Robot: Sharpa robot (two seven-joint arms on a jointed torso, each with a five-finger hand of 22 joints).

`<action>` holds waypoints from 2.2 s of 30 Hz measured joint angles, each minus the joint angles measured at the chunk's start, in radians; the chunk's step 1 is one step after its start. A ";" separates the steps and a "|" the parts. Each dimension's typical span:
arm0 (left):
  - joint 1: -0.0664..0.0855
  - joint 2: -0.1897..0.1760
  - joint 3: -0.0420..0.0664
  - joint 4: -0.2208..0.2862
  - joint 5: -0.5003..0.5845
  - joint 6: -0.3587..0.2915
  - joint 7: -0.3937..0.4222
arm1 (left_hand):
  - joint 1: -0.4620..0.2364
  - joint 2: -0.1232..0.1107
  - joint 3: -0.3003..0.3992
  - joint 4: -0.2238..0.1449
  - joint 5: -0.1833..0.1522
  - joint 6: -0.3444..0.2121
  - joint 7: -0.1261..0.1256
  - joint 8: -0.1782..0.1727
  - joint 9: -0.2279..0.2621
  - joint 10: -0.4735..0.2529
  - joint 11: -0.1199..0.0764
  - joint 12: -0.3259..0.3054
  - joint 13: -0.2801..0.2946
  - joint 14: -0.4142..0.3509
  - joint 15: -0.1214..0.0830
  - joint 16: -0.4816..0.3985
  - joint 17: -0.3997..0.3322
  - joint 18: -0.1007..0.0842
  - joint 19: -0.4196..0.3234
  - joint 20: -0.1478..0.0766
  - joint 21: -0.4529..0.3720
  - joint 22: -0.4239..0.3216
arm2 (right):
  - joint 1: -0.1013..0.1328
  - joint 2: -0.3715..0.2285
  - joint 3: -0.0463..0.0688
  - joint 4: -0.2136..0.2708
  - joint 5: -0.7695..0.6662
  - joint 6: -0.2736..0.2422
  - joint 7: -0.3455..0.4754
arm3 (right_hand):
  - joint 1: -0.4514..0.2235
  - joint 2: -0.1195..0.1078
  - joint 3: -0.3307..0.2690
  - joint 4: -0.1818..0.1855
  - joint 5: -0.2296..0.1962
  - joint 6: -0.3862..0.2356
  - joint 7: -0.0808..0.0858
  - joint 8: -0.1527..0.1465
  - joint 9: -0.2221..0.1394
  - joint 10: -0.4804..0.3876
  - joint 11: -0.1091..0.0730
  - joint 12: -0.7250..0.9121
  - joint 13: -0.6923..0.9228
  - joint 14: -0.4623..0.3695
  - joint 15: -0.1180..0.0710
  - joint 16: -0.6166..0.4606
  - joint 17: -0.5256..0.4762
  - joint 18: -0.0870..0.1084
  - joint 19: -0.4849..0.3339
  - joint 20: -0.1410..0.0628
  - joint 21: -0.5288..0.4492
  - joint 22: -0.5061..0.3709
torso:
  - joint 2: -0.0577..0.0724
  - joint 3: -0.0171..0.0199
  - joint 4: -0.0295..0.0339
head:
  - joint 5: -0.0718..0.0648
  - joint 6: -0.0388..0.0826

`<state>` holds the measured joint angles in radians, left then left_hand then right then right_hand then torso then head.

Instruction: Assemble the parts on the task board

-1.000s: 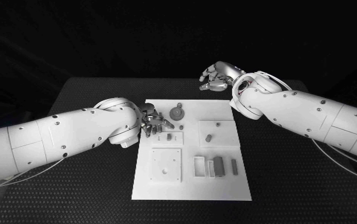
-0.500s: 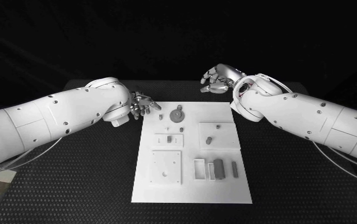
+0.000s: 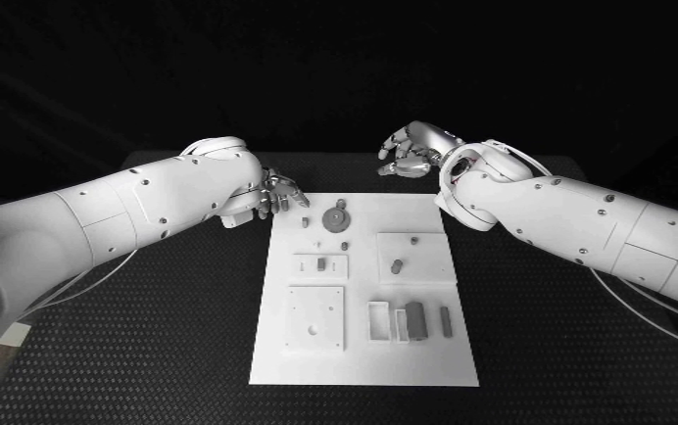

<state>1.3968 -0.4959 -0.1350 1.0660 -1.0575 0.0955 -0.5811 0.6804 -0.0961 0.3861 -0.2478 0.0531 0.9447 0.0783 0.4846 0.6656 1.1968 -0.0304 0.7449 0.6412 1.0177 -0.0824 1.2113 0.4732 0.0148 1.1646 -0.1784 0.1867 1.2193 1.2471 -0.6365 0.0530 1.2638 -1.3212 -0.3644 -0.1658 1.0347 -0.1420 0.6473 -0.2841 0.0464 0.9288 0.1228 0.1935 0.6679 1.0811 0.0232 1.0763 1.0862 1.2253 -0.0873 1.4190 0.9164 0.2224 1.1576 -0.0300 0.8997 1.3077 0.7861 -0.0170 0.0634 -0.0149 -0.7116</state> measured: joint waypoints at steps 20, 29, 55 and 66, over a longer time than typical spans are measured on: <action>-0.021 0.071 -0.030 -0.077 -0.030 0.097 0.017 | -0.030 0.022 0.005 0.006 0.000 -0.029 0.018 -0.077 -0.038 -0.014 0.014 0.025 0.009 -0.014 0.000 0.019 -0.003 0.000 -0.002 0.002 -0.008 0.016 | 0.000 0.015 0.000 -0.005 0.000 0.001 0.000 | 0.000 0.000 0.000 0.000 0.000 -0.002 0.002 0.000 -0.001 0.000 0.000 0.000 -0.001 0.000 0.000 0.000 0.000 0.000 0.000 0.000 0.000 0.000 | 0.000 0.0007 -0.0012 | -0.006 -0.004; -0.025 0.077 -0.030 -0.087 -0.034 0.105 0.030 | -0.037 0.037 0.009 0.009 0.000 -0.025 0.017 -0.083 -0.042 -0.014 0.014 0.029 0.010 -0.014 0.000 0.024 -0.004 0.000 -0.002 0.002 -0.008 0.020 | 0.000 0.016 0.000 -0.006 0.000 0.001 0.000 | 0.000 0.000 0.000 0.000 0.000 -0.002 0.002 0.000 -0.001 0.000 0.000 0.000 -0.001 0.000 0.000 0.000 0.000 0.000 0.000 0.000 0.000 0.000 | 0.000 0.0010 -0.0012 | -0.010 -0.006; -0.033 0.090 -0.029 -0.091 -0.038 0.100 0.058 | 0.022 0.118 0.009 -0.034 0.000 0.004 0.011 -0.093 -0.043 -0.014 0.014 0.040 0.009 -0.014 0.000 0.035 -0.014 0.000 -0.001 0.002 -0.012 0.040 | 0.000 0.024 0.000 -0.011 0.000 0.001 0.000 | 0.000 0.000 0.000 0.000 0.000 0.000 0.000 0.000 -0.001 0.000 0.000 0.000 -0.001 0.000 0.000 0.000 0.000 0.000 0.002 0.002 0.000 0.000 | -0.001 0.0002 0.0012 | -0.009 -0.006; -0.035 0.090 -0.030 -0.085 -0.036 0.096 0.069 | 0.078 0.113 0.071 -0.015 0.000 0.017 0.009 -0.102 -0.041 -0.014 0.014 0.049 0.006 -0.014 0.000 0.043 -0.019 0.000 -0.001 0.002 -0.012 0.050 | -0.001 0.027 0.000 -0.015 0.000 0.001 0.000 | 0.000 0.000 0.000 0.000 0.000 0.000 0.000 0.000 -0.001 0.000 0.000 0.000 -0.001 0.000 0.000 0.000 0.000 0.000 0.002 0.002 0.000 0.000 | -0.001 0.0002 0.0010 | -0.009 -0.007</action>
<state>1.3619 -0.4059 -0.1649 0.9806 -1.0937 0.1910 -0.5124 0.7589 0.0169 0.4573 -0.2627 0.0532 0.9613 0.0874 0.3826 0.6246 1.1826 -0.0161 0.7936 0.6471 1.0042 -0.0821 1.2547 0.4538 0.0149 1.1632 -0.1766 0.1751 1.2689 1.2464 -0.6097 0.0530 1.2491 -1.3212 -0.3632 -0.1659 1.0347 -0.1420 0.6473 -0.2840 0.0464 0.9291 0.1226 0.1935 0.6673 1.0811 0.0232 1.0763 1.0856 1.2256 -0.0870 1.4190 0.9165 0.2224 1.1594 -0.0280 0.8997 1.3078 0.7848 -0.0168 0.0643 -0.0234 -0.7189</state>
